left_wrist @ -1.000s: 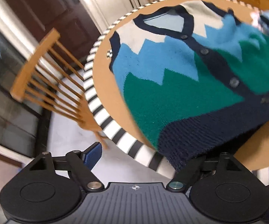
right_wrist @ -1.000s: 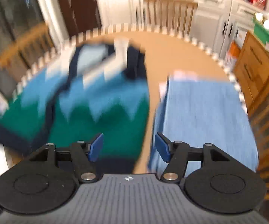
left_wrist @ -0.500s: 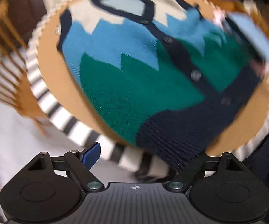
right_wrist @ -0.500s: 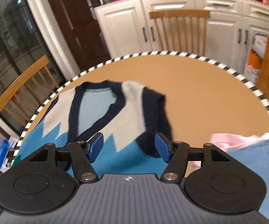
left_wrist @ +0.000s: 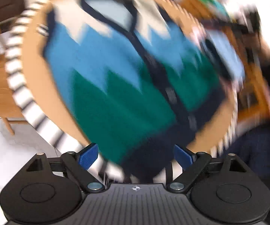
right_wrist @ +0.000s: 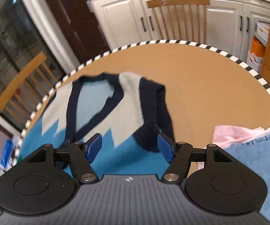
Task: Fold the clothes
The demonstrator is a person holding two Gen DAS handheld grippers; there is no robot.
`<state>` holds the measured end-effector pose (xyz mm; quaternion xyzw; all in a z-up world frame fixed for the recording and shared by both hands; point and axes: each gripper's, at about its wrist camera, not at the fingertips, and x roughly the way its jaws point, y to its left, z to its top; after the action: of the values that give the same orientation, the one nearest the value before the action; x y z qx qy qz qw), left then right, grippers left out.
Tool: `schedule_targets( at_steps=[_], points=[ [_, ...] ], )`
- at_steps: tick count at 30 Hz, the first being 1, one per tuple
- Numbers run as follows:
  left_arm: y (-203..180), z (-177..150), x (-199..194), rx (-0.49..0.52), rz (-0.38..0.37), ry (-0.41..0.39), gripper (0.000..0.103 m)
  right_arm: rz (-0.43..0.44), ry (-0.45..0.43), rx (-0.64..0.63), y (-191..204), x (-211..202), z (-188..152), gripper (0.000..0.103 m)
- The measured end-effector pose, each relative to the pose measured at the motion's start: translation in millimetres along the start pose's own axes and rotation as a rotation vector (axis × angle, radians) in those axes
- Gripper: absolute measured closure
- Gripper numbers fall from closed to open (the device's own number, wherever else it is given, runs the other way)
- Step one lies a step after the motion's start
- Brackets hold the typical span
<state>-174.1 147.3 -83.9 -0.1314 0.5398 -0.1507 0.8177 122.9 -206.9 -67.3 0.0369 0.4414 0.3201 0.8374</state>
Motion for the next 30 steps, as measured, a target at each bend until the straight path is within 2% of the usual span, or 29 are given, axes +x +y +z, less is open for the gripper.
schedule_targets(
  at_steps=[1,3,5,7,11,13,15,17,18,19,21,22,24,26,30],
  points=[
    [11.2,15.7,-4.0,-0.070,0.034,-0.073,0.001,0.017,-0.011,0.029,-6.0,1.1,8.2,0.033],
    [34.0,51.8,-5.2,-0.207,0.130,-0.201,0.000,0.034,-0.034,0.082,-15.6,7.4,27.6,0.033],
    [51.7,88.7,6.2,-0.261,0.181,-0.283,0.002,0.078,-0.035,0.133,-26.7,23.6,50.3,0.033],
    [66.2,123.1,23.8,-0.278,0.179,-0.340,0.002,0.123,0.000,0.202,-39.5,49.6,68.4,0.033],
    [88.2,178.1,69.3,-0.293,0.095,-0.330,0.006,0.136,0.088,0.344,-64.8,104.6,90.5,0.034],
    [101.9,195.6,86.7,-0.291,0.073,-0.304,0.006,0.095,0.115,0.394,-76.2,126.5,93.1,0.034],
    [117.9,210.4,102.1,-0.289,0.064,-0.281,0.006,0.123,0.139,0.460,-85.2,141.1,90.3,0.035],
    [138.5,223.8,119.2,-0.300,0.070,-0.263,0.006,0.178,0.152,0.510,-88.7,154.7,85.9,0.042],
    [150.1,232.0,131.5,-0.312,0.075,-0.254,0.006,0.184,0.152,0.515,-87.5,160.3,84.7,0.051],
    [158.6,237.7,139.2,-0.330,0.072,-0.248,0.006,0.188,0.151,0.518,-86.0,165.8,83.6,0.064],
    [171.1,246.7,151.1,-0.368,0.069,-0.240,0.006,0.181,0.149,0.500,-79.1,175.3,82.7,0.080],
    [175.9,250.4,156.5,-0.387,0.076,-0.237,0.006,0.187,0.134,0.486,-74.8,178.1,83.6,0.089],
    [180.7,254.9,164.0,-0.404,0.067,-0.243,0.006,0.212,0.062,0.465,-69.4,172.7,90.6,0.098],
    [180.6,258.7,165.7,-0.396,0.044,-0.261,0.006,0.232,-0.008,0.437,-65.8,165.1,105.8,0.099],
    [168.6,264.4,162.2,-0.345,0.050,-0.309,0.006,0.186,-0.043,0.372,-62.3,163.3,144.3,0.100]
  ],
)
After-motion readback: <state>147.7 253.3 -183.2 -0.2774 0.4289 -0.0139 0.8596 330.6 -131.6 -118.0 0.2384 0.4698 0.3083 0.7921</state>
